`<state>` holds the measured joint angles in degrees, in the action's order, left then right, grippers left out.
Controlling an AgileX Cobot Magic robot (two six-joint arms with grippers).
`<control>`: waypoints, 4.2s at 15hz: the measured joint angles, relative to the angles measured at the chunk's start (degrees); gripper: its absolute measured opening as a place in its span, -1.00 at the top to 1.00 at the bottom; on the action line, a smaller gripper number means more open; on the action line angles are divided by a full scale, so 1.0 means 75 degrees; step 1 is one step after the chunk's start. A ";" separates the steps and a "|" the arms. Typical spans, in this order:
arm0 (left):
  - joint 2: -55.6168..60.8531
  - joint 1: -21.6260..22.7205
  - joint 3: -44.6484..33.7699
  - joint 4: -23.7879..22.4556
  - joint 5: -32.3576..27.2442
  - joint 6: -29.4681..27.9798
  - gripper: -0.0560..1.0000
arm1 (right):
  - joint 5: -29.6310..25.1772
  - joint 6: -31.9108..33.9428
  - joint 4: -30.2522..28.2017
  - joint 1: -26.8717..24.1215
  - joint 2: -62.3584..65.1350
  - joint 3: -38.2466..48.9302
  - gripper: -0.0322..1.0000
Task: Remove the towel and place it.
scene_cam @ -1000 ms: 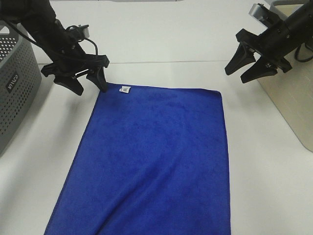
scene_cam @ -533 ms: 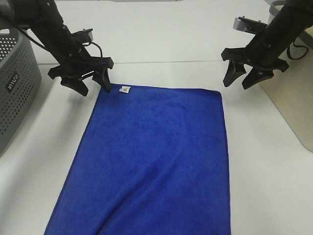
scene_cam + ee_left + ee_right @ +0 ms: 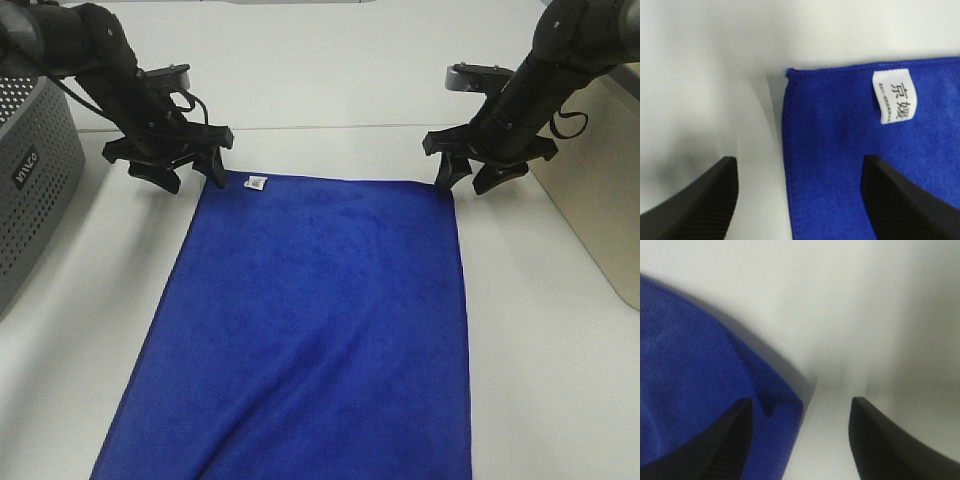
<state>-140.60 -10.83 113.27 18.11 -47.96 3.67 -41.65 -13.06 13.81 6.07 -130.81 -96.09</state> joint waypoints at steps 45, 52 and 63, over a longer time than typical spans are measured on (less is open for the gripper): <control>-0.0535 -0.0405 0.1291 -0.1536 0.1811 0.0023 0.89 | 0.3392 0.0336 -0.2513 0.0527 -0.0596 -0.0795 0.90; -0.1169 -0.0359 0.1757 -0.1803 0.2750 0.0023 0.89 | 0.3766 0.0336 -0.2422 0.0527 -0.1650 -0.2101 0.90; -0.2193 -0.0359 0.3109 -0.2047 0.3155 0.0008 0.89 | 0.4248 0.0336 -0.2215 0.0351 -0.2147 -0.2376 0.90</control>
<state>-157.05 -13.52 136.59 2.75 -24.29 3.72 -9.80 -10.54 -2.81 8.71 -146.91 -113.90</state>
